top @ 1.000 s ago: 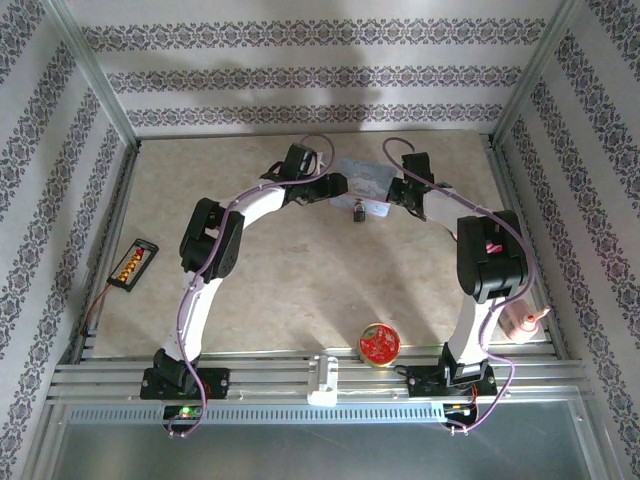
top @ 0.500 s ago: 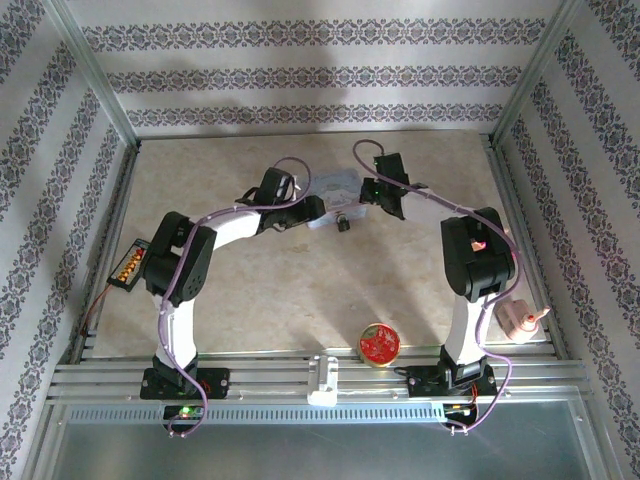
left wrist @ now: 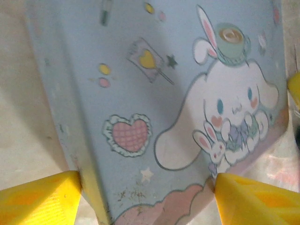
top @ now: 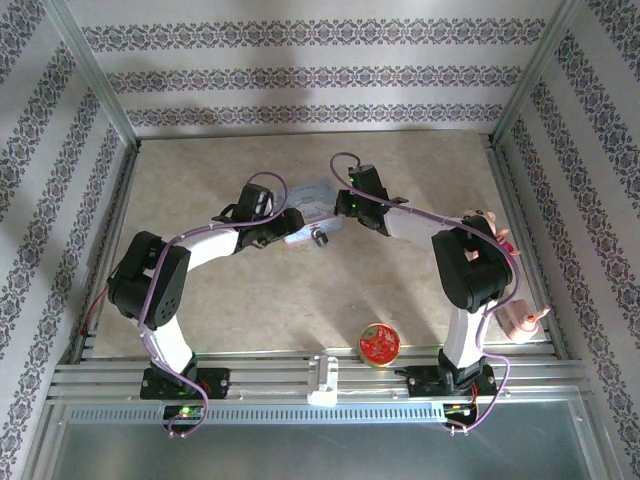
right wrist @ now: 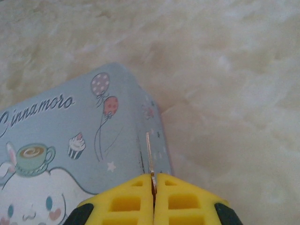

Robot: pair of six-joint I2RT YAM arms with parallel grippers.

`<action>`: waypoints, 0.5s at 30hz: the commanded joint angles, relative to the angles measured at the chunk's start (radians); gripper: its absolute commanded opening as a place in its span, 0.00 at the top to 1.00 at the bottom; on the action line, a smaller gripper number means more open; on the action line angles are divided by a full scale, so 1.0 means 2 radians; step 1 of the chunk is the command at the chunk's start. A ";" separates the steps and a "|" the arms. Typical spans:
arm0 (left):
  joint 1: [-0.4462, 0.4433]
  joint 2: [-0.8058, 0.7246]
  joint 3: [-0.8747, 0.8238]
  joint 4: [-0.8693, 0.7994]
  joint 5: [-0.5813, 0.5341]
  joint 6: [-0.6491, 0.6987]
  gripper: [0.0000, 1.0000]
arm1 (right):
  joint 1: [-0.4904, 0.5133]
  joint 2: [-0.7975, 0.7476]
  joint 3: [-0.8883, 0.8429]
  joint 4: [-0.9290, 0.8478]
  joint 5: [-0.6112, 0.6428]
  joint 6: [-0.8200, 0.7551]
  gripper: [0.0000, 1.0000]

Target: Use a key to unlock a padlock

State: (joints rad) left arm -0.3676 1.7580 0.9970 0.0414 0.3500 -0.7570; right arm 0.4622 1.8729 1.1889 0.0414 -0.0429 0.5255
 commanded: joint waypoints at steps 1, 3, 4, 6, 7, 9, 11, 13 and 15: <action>0.011 -0.005 0.001 0.019 0.013 -0.003 0.25 | 0.024 -0.033 -0.021 -0.021 -0.072 0.021 1.00; 0.012 -0.005 0.007 0.019 0.020 -0.005 0.25 | 0.024 -0.045 -0.032 -0.020 -0.071 0.025 1.00; 0.012 -0.006 0.007 0.019 0.024 -0.009 0.24 | 0.023 -0.050 -0.037 -0.021 -0.069 0.026 1.00; 0.012 -0.013 0.001 0.022 0.030 -0.021 0.23 | 0.021 -0.059 -0.047 -0.023 -0.059 0.025 1.00; 0.011 -0.018 -0.007 0.022 0.030 -0.029 0.23 | 0.019 -0.063 -0.051 -0.025 -0.054 0.025 1.00; 0.012 -0.037 -0.028 0.020 0.020 -0.044 0.20 | 0.014 -0.075 -0.062 -0.027 -0.043 0.026 1.00; 0.011 -0.062 -0.053 0.011 -0.003 -0.060 0.17 | 0.010 -0.091 -0.075 -0.032 -0.029 0.025 1.00; 0.011 -0.093 -0.082 -0.002 -0.036 -0.076 0.15 | 0.007 -0.113 -0.092 -0.037 -0.012 0.025 1.00; 0.009 -0.121 -0.106 -0.011 -0.061 -0.086 0.15 | 0.006 -0.137 -0.110 -0.040 0.002 0.027 1.00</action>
State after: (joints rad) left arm -0.3405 1.5818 0.8265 0.0479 0.3134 -0.8684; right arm 0.4805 1.6714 1.0058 -0.0189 -0.0868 0.5598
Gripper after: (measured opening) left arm 0.852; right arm 0.050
